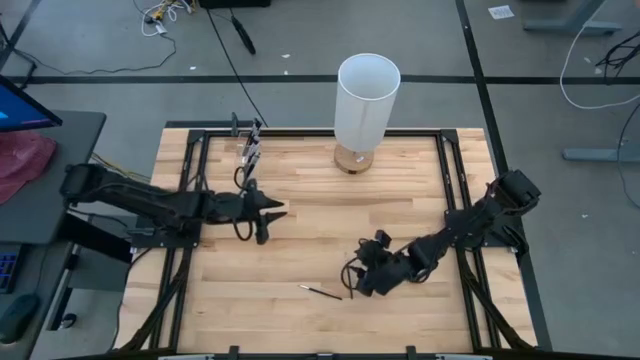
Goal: Put items in baskets/containers
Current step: Put the black eyeshadow brush into the transparent organizer
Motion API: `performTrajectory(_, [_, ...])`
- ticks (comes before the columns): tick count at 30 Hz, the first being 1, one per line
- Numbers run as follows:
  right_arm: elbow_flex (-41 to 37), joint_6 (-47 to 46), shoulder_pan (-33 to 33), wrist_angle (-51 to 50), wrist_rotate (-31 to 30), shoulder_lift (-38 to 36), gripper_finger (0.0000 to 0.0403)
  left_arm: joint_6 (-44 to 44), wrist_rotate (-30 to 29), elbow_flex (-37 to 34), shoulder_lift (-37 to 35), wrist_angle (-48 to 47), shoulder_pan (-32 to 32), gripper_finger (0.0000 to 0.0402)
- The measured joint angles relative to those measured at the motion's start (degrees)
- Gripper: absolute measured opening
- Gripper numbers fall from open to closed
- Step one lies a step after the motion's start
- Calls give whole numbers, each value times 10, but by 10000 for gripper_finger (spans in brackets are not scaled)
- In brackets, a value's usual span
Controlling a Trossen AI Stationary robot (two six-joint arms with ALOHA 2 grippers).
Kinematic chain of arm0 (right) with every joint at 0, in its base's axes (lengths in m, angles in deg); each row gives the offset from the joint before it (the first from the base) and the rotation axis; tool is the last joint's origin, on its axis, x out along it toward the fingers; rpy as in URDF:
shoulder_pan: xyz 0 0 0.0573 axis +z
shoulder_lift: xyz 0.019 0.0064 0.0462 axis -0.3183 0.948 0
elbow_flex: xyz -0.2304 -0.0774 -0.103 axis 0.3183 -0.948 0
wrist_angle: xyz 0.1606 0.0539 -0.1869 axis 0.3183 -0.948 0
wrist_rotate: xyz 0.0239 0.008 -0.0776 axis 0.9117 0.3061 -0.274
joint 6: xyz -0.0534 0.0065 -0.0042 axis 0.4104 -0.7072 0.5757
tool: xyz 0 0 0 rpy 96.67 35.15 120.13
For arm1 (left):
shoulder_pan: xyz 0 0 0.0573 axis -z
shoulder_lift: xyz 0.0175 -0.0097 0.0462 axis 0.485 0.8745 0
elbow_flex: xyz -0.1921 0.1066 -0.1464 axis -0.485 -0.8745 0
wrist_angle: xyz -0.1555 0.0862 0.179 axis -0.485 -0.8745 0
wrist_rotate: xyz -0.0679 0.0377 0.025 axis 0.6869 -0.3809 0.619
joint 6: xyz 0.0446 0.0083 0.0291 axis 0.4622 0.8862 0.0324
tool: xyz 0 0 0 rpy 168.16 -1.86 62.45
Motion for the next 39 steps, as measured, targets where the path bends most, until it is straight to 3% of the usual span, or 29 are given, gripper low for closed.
performTrajectory(6, [-7, -45, 27, 53, -40, 73, 217, 0, -18, -47, 30, 113, 5, 131])
performTrajectory(13, [-5, -30, 31, 130, -76, 171, 190, 0, -21, -49, 46, 129, 5, 131])
performTrajectory(18, [-4, 3, 27, 141, -105, 197, 145, 0, -21, -48, 49, 138, 5, 131])
performTrajectory(23, [-16, 92, 5, 185, -67, 198, 81, 0, -21, -48, 49, 148, 5, 131])
performTrajectory(29, [-70, 215, -17, 321, -15, 196, 28, 0, -21, -48, 49, 149, 5, 131])
performTrajectory(33, [-94, 226, -25, 381, 1, 196, 29, -3, -21, -48, 49, 149, 5, 131])
performTrajectory(39, [-100, 224, -38, 424, 22, 201, 91, -4, -21, -48, 49, 148, 5, 131])
